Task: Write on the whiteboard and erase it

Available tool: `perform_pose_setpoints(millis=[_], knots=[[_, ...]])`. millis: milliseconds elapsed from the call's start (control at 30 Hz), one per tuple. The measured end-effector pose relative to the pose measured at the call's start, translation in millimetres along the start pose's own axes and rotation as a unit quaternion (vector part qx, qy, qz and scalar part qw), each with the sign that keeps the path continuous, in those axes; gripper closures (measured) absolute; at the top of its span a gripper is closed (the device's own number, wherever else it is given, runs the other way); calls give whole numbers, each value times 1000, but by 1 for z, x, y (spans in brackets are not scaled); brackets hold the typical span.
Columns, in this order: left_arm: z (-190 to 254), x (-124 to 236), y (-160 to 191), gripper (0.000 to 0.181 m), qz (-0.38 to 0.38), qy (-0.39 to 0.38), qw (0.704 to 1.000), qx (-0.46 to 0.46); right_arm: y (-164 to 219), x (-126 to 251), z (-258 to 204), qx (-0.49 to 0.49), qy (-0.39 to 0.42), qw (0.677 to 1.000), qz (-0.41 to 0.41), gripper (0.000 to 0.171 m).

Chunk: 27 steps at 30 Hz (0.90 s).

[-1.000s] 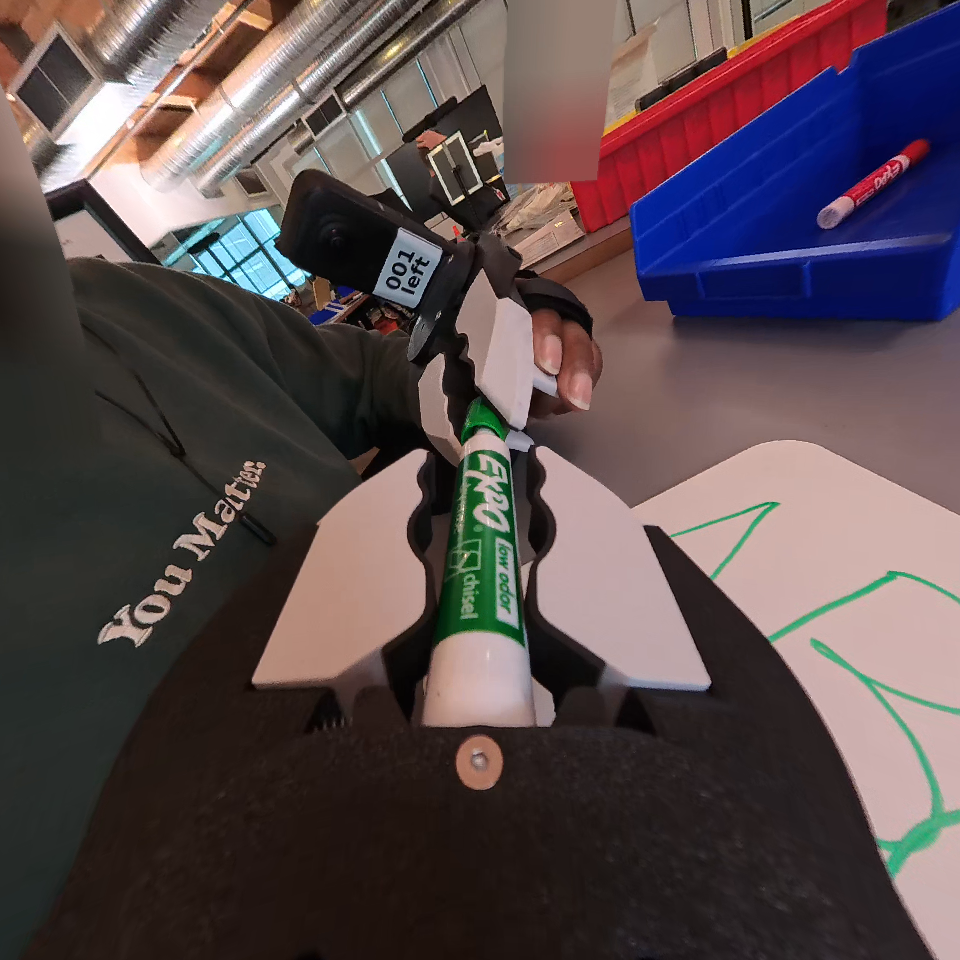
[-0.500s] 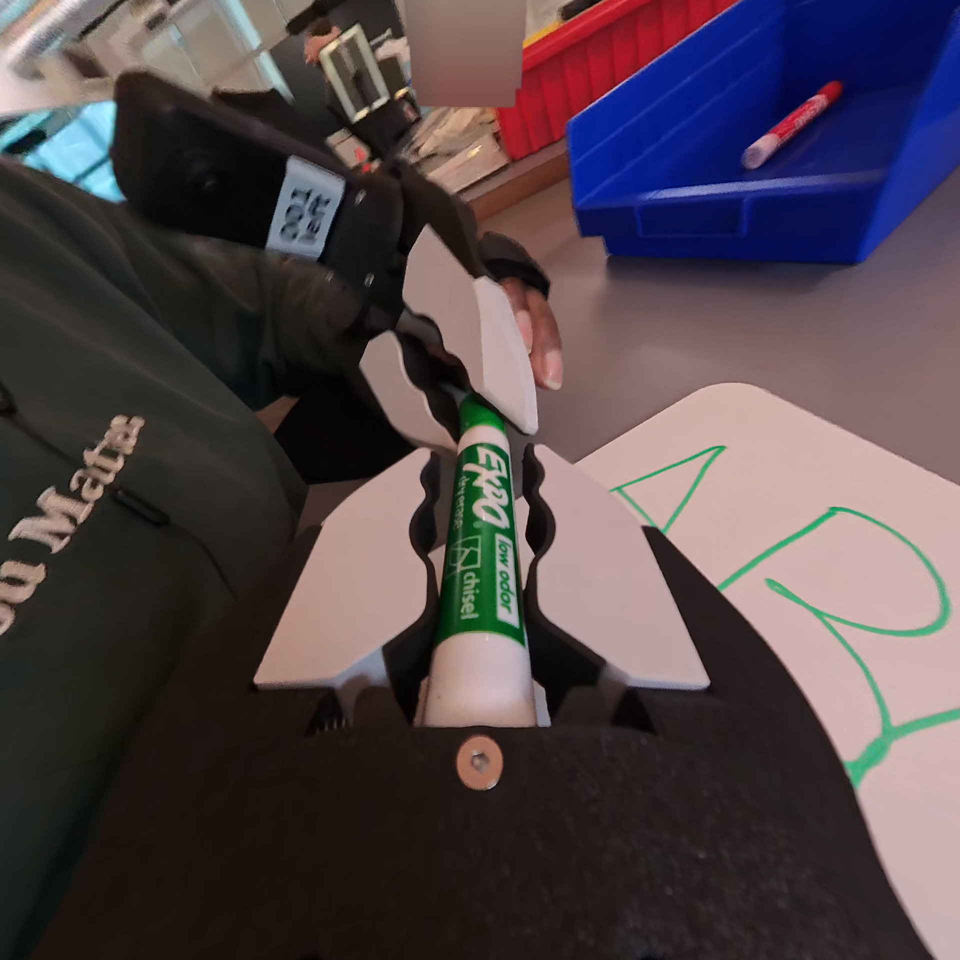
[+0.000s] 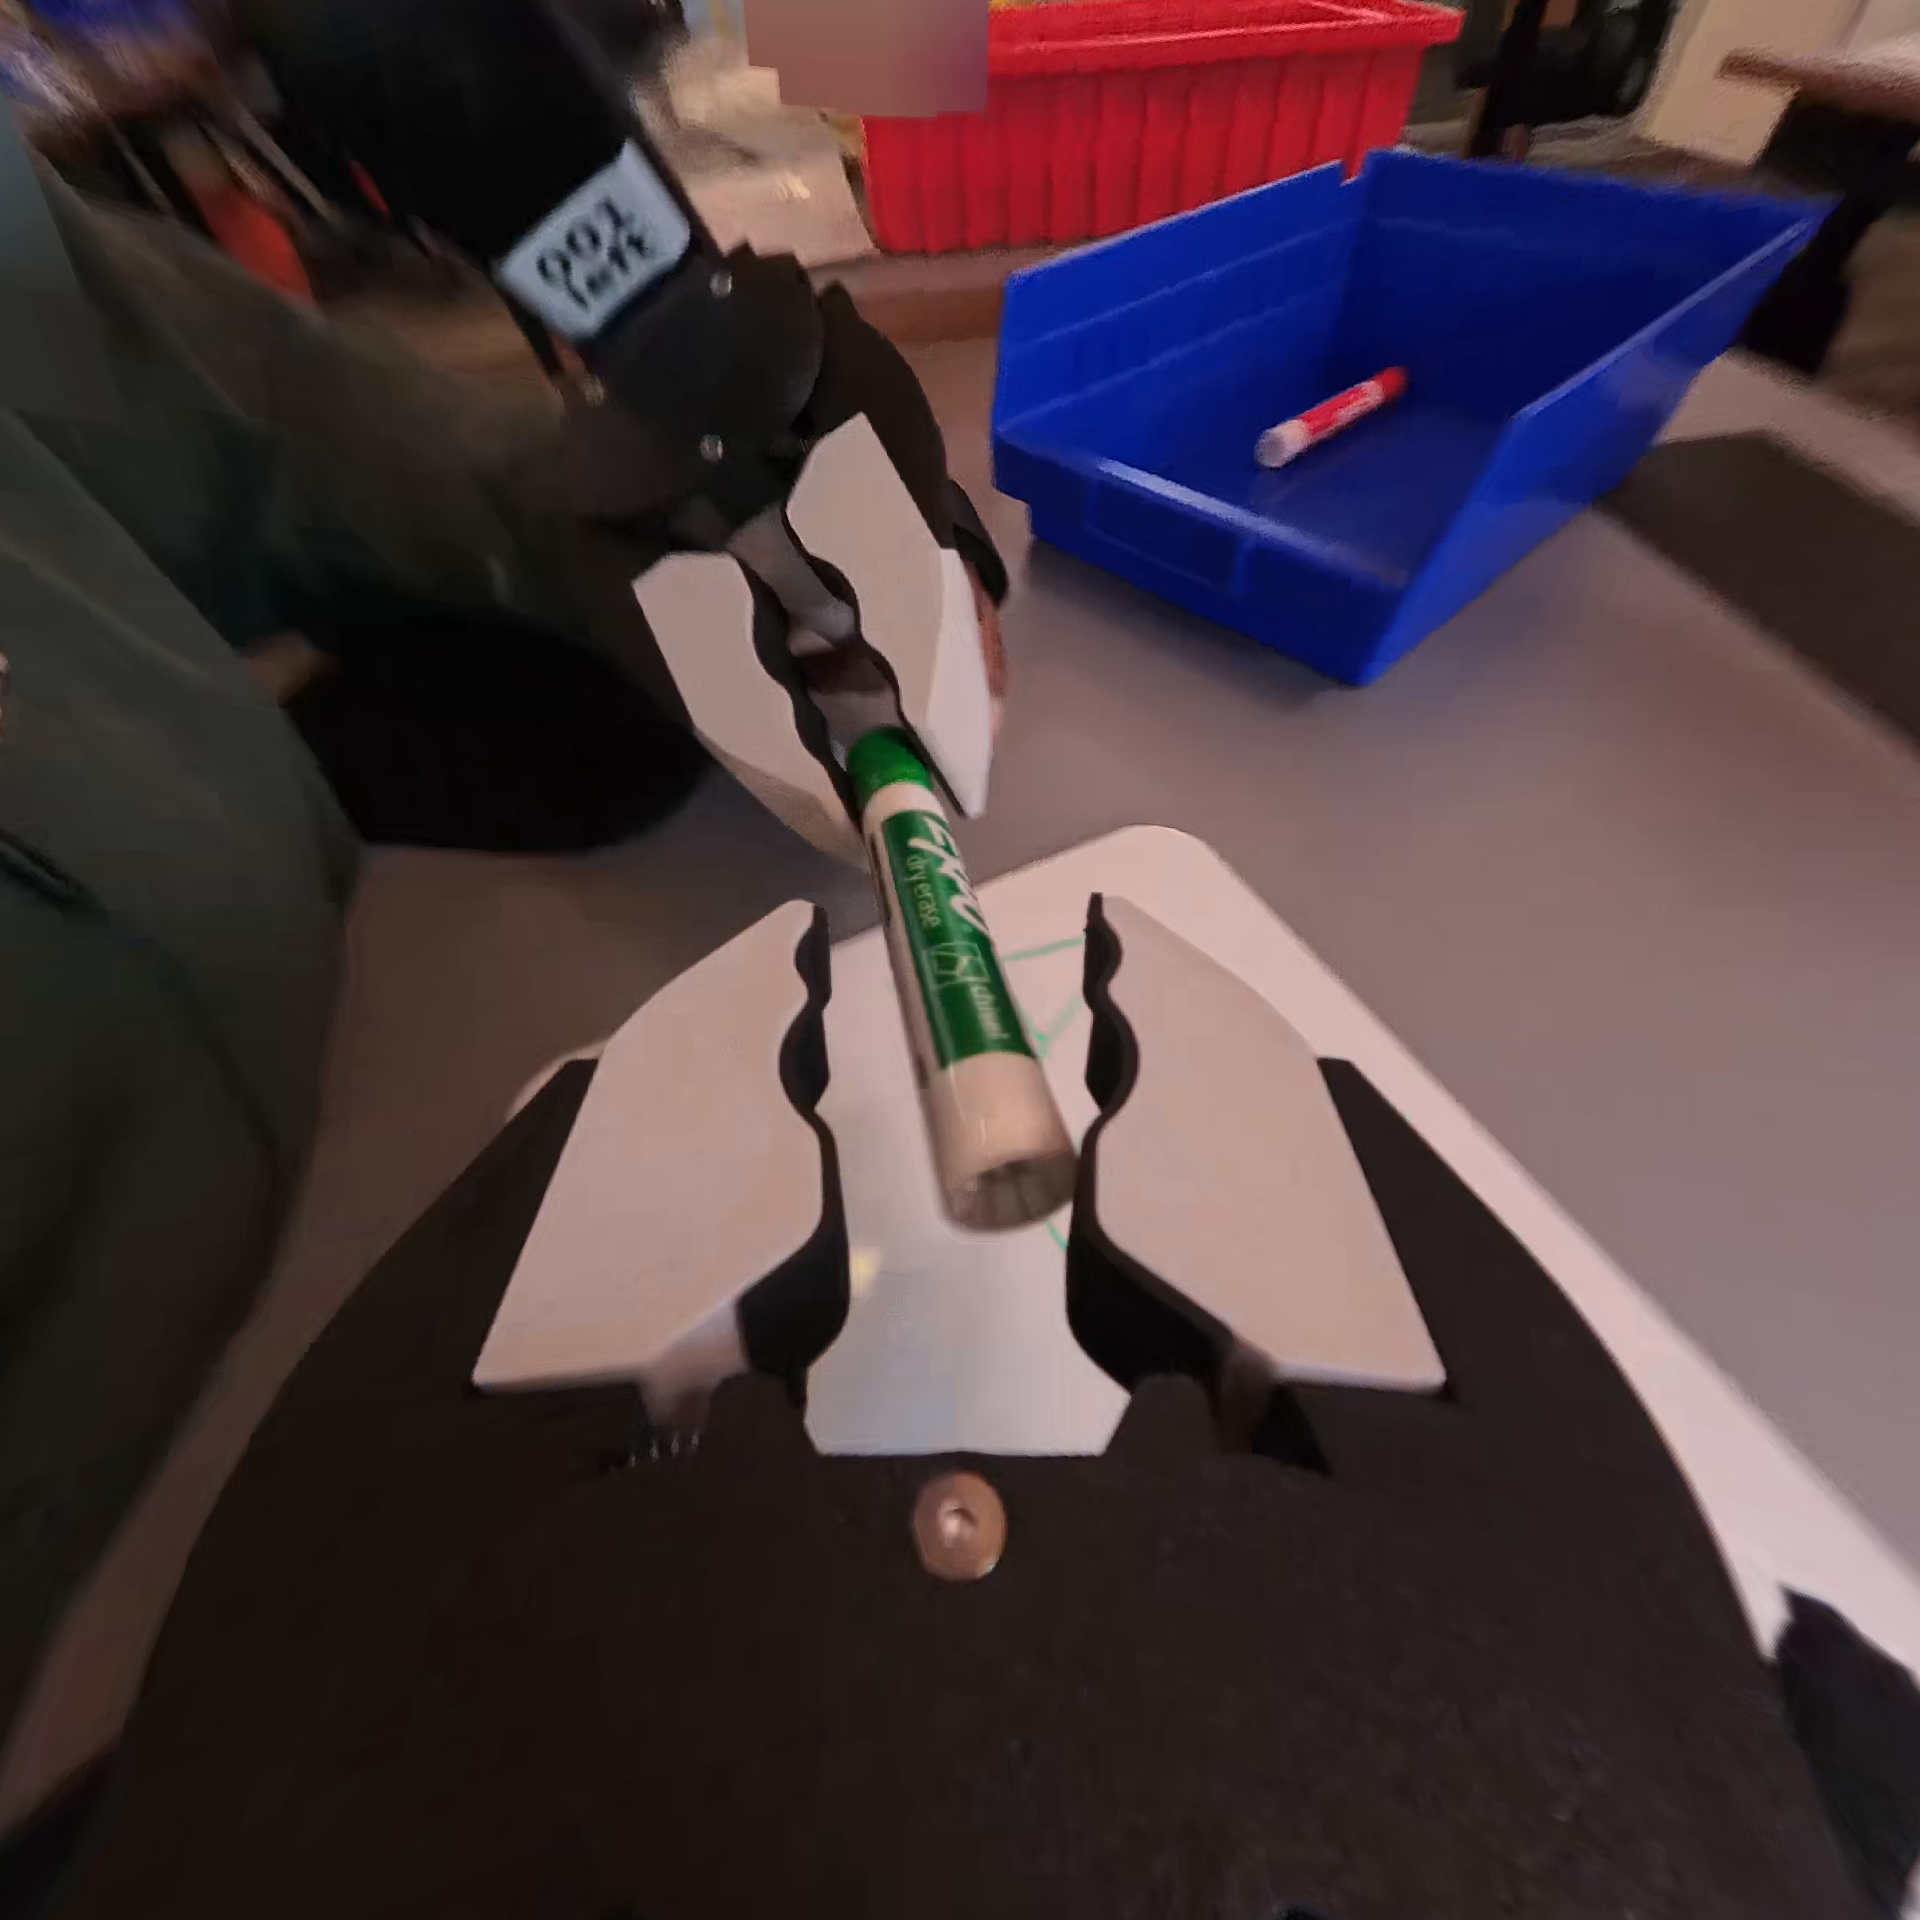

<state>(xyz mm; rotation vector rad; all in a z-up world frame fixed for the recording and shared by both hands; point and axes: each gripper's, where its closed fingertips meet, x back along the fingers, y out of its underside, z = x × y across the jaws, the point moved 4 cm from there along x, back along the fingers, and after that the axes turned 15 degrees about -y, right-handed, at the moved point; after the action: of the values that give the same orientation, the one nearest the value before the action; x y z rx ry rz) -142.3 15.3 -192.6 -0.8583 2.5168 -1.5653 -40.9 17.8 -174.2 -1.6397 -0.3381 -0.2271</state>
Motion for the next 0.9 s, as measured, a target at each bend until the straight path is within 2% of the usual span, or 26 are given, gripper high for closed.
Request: perform_pose_setpoints(millis=[100,233,267,300,333,400,433,467,500,567,667,733,767,833,900], knots=[[2,-1,4,162,-23,10,1000,-10,-5,13,-3,105,62,984,-130,124],[12,-3,-1,162,-22,23,999,-21,3,-7,-12,169,67,941,-285,125],[13,-2,-4,161,-19,21,999,-17,9,-13,-12,177,66,931,-311,136],[11,-1,-4,161,-17,19,999,-21,12,-17,-11,197,70,923,-323,153],[12,0,-5,161,-15,21,1000,-16,12,-18,-12,207,65,922,-322,152],[5,2,-11,156,15,-5,999,31,-1,-10,-15,178,47,941,-284,153],[-3,3,-13,139,28,-18,998,57,-10,1,-11,160,57,948,-269,153],[-13,5,-14,127,33,-29,995,92,-17,19,0,145,88,949,-264,153],[-21,8,-15,127,46,-27,990,133,-27,43,15,129,132,949,-255,153],[-36,16,-16,139,77,-28,977,197,-45,110,57,69,241,941,-227,153],[-53,24,-10,160,98,-69,971,208,-50,242,133,-51,425,879,-209,153],[-56,25,-6,169,94,-88,973,193,-25,317,174,-161,500,830,-188,153],[-55,25,-5,171,92,-91,974,188,-2,341,188,-232,506,812,-177,152],[-54,23,-4,173,85,-92,975,182,44,364,209,-341,505,781,-139,152],[-55,22,-1,174,79,-93,975,187,83,363,222,-411,497,759,-94,152]])
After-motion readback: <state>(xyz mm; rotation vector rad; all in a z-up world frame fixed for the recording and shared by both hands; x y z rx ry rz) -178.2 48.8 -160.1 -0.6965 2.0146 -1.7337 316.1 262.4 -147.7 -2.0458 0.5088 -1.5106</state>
